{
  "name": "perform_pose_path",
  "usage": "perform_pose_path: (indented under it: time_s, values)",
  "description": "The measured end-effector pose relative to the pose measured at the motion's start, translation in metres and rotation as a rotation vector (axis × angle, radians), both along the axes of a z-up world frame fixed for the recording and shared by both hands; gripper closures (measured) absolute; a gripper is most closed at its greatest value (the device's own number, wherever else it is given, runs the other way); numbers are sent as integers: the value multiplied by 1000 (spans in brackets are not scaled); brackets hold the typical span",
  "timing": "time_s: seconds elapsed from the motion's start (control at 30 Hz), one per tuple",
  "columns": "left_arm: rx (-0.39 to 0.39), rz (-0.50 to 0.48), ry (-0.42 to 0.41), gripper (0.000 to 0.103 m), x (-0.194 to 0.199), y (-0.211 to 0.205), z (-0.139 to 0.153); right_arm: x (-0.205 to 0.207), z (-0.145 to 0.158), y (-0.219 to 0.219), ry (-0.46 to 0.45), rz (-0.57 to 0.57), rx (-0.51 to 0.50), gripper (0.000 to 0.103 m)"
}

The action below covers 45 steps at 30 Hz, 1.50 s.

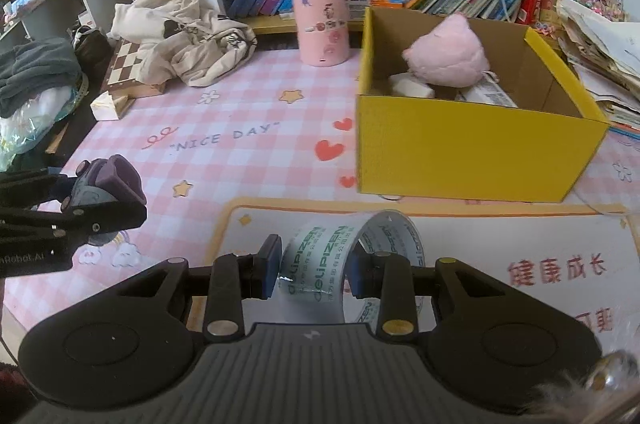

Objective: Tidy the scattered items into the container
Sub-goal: 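Carry the toy car and tape roll with both grippers toward the yellow box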

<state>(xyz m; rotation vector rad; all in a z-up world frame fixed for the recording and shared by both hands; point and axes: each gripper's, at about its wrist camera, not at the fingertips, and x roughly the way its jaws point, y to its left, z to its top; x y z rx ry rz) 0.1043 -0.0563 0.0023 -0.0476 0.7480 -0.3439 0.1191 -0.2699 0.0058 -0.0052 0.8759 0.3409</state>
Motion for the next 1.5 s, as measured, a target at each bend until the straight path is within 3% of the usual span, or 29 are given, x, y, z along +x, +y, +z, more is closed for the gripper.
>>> perform_pose_path:
  time_s: [0.93,1.5]
  values:
    - [44,-27,4,51,22,-167,4,23,-3,-165,-12,3,23,72]
    - [72,-37,-63,51,39,-203,27,36,12,-203,-81,-12,75,72]
